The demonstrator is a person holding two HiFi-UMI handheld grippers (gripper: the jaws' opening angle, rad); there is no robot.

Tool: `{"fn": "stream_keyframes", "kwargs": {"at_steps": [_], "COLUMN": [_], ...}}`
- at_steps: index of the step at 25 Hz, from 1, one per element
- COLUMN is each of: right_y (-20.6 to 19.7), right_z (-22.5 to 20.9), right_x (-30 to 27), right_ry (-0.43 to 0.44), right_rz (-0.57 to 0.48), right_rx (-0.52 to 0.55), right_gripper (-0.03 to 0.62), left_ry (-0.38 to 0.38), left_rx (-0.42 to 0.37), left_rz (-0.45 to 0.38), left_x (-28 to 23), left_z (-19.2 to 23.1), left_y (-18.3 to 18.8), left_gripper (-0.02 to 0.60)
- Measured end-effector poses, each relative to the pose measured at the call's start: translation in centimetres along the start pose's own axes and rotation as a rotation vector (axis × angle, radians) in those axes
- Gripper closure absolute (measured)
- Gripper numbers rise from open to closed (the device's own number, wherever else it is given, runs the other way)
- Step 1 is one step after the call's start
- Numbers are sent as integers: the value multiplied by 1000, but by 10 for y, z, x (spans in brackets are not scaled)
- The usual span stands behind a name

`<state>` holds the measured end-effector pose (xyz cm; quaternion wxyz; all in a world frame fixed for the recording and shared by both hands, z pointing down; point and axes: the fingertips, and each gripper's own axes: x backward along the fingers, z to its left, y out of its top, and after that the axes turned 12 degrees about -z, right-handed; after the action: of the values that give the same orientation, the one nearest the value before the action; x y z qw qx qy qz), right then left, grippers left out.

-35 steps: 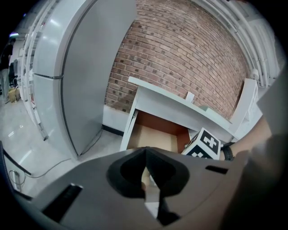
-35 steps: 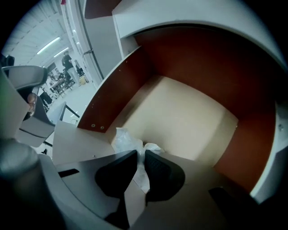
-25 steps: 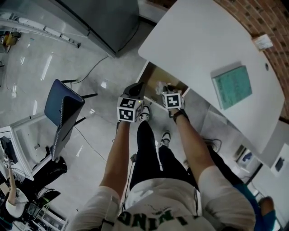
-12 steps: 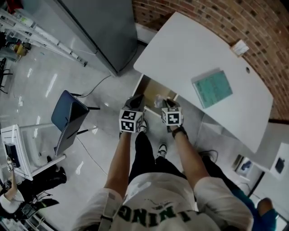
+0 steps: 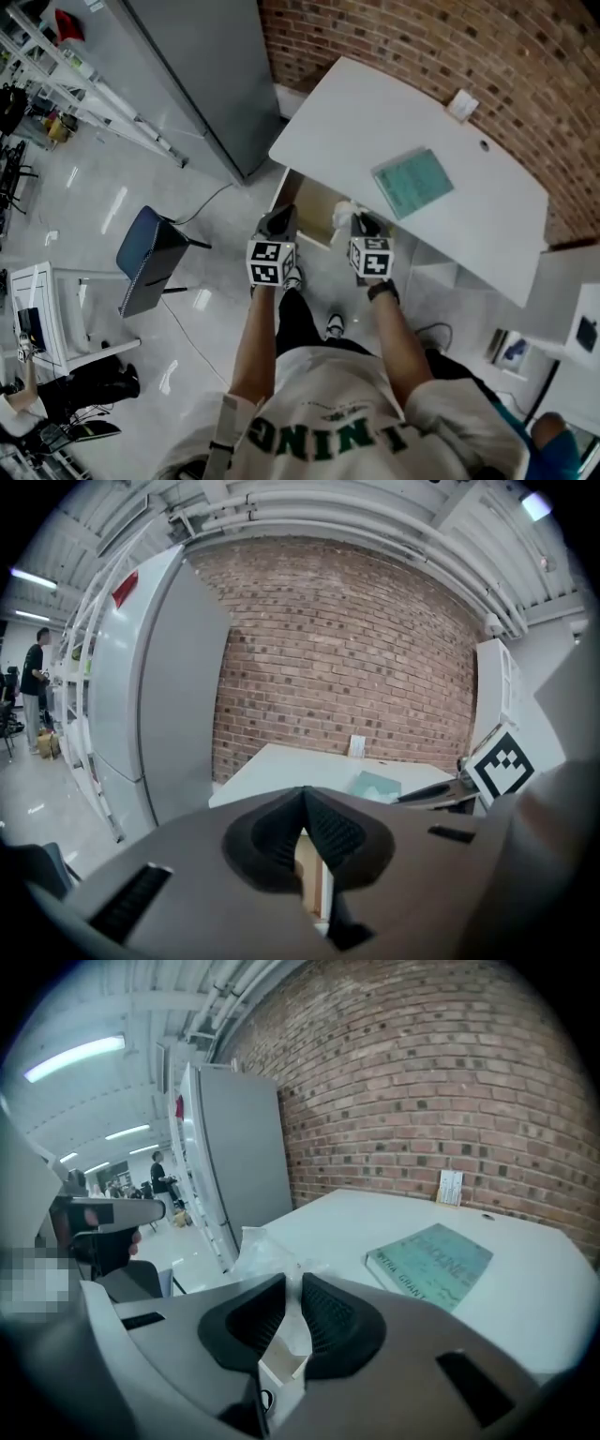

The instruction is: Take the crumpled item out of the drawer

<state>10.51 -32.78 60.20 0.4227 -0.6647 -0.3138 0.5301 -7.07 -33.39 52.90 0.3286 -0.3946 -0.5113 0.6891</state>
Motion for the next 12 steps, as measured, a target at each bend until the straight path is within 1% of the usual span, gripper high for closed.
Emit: {"fn": "stream_keyframes", "kwargs": {"at_steps": [3, 9, 12], "right_y": [24, 72, 104], "right_z": [-7, -26, -30], "right_x": [34, 95, 122], "right_ry": [-5, -30, -30], "right_rz": [-68, -211, -297], "right_rx": [6, 21, 37], "right_gripper": [542, 542, 542], "left_ry": [16, 17, 29], "left_rx": [-19, -67, -93], "left_rz": [-47, -137, -177], "left_x": [17, 46, 59], "left_z": [-19, -63, -77], "left_y": [22, 68, 91], "left_gripper": [583, 581, 581]}}
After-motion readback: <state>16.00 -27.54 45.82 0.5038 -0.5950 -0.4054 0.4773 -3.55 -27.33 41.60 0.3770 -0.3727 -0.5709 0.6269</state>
